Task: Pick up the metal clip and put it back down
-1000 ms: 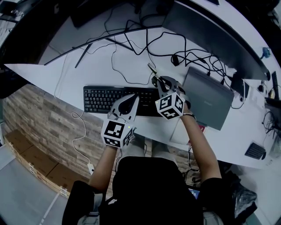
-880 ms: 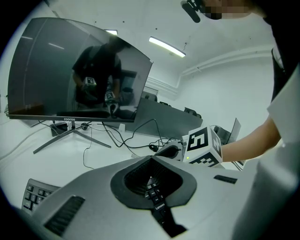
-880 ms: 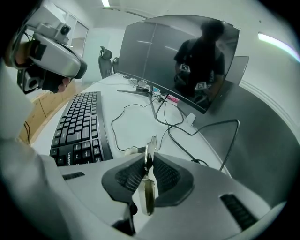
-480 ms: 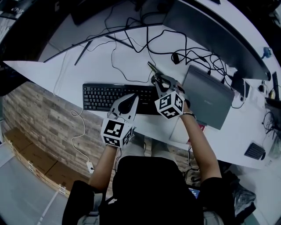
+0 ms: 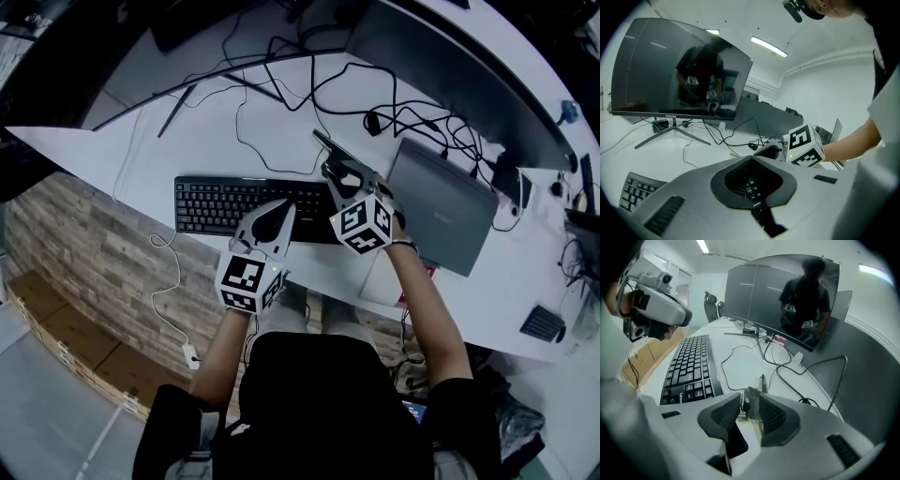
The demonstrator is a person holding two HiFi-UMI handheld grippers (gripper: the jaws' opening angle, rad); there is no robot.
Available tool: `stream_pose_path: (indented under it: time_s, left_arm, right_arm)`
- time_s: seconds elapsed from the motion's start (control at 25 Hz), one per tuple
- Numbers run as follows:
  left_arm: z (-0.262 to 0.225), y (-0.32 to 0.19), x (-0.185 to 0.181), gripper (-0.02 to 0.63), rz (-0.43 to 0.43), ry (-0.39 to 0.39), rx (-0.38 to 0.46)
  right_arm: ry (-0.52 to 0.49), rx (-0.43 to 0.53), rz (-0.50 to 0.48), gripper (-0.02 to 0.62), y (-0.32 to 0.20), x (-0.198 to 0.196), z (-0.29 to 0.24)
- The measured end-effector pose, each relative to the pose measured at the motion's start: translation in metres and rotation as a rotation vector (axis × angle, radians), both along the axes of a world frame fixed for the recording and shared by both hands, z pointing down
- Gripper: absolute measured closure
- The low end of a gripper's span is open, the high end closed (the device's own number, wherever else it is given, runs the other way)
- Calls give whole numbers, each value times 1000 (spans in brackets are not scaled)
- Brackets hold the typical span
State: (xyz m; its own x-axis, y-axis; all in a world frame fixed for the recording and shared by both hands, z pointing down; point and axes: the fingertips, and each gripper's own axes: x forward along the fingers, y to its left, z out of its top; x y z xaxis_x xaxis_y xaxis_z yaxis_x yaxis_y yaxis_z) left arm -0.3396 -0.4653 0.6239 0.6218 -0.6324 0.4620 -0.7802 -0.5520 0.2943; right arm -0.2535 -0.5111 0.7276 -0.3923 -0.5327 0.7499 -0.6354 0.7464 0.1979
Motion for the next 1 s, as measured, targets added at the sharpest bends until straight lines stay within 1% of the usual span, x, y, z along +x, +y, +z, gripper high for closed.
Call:
stream_pose_path:
  time_s: [0.36,0.56,0.72,1.0]
  left_arm:
    - [-17,1,6,597,-3,1,28]
    - [-35,0,7,597,-13,13,48]
    - [-51,-2,12,597,-11,18,86]
    - [-85,-1,18,597,-19,35,135]
  right_arm:
    - [-34,-19,33,486,8,9,-17]
    - [-105,-45,76,499,16,11,-38]
    - [-134,-23,97,531,17,15,-60]
    - [-208,6,149,558,24,23,-109]
